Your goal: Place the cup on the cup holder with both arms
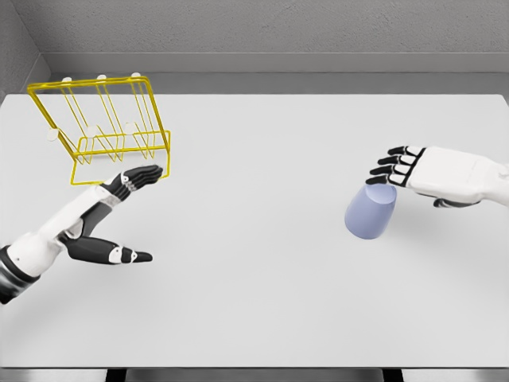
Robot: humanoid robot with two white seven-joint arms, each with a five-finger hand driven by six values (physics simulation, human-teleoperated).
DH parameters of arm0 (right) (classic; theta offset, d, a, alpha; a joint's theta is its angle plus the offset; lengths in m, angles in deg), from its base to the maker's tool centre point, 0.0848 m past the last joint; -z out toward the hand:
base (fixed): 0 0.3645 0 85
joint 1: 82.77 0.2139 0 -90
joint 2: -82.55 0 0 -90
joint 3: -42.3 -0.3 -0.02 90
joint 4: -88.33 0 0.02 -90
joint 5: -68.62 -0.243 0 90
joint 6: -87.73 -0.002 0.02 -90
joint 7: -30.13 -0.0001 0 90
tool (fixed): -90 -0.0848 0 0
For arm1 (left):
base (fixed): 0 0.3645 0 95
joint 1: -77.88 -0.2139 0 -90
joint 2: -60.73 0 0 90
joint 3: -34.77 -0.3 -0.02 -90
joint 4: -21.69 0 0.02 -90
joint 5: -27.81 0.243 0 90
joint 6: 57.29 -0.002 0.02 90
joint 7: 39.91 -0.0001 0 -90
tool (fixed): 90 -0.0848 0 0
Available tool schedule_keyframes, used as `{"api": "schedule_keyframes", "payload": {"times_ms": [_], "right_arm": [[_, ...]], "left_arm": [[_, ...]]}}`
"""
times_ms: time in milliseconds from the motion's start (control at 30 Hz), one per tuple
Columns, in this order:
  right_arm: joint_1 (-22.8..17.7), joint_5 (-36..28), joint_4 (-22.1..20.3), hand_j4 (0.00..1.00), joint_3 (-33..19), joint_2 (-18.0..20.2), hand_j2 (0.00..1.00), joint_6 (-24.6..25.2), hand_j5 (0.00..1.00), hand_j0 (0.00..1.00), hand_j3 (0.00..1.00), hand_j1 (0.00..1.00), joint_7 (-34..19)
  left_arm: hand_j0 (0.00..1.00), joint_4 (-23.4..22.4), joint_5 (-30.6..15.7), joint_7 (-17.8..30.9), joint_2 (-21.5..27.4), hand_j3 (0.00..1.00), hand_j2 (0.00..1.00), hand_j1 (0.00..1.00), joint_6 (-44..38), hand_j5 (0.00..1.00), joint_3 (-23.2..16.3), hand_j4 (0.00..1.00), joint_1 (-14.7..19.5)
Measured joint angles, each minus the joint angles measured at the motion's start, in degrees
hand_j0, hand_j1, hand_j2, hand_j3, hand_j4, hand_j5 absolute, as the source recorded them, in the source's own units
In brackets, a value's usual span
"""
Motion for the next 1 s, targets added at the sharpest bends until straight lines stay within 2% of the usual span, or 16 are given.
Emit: {"api": "schedule_keyframes", "payload": {"times_ms": [267,467,733,867,1000], "right_arm": [[0.5,-0.9,-1.9,1.00,0.6,0.2,1.00,0.0,1.00,1.00,1.00,1.00,-0.1],[1.3,-2.2,-3.1,1.00,0.7,0.3,1.00,0.0,1.00,1.00,1.00,1.00,-0.2],[1.5,-2.7,-3.2,1.00,1.6,-0.9,1.00,0.0,1.00,1.00,1.00,1.00,-0.3],[2.9,-2.5,-1.6,1.00,3.2,-2.4,1.00,0.0,1.00,1.00,1.00,1.00,-0.6],[2.9,-2.3,-0.4,1.00,4.7,-3.2,1.00,0.0,1.00,1.00,1.00,1.00,-0.8]], "left_arm": [[1.00,0.0,-1.8,0.5,0.4,1.00,1.00,1.00,-12.3,1.00,-1.4,1.00,3.4],[1.00,-0.1,-2.0,0.6,0.3,1.00,1.00,1.00,-16.7,1.00,-2.9,1.00,4.0],[1.00,-0.1,-3.1,0.7,0.2,1.00,1.00,1.00,-18.5,1.00,-4.4,1.00,4.5],[1.00,-0.2,-3.4,0.7,-0.2,1.00,1.00,1.00,-18.7,1.00,-4.5,1.00,4.9],[1.00,-0.3,-6.0,1.3,-1.4,1.00,1.00,1.00,-19.6,1.00,-4.9,1.00,5.3]]}}
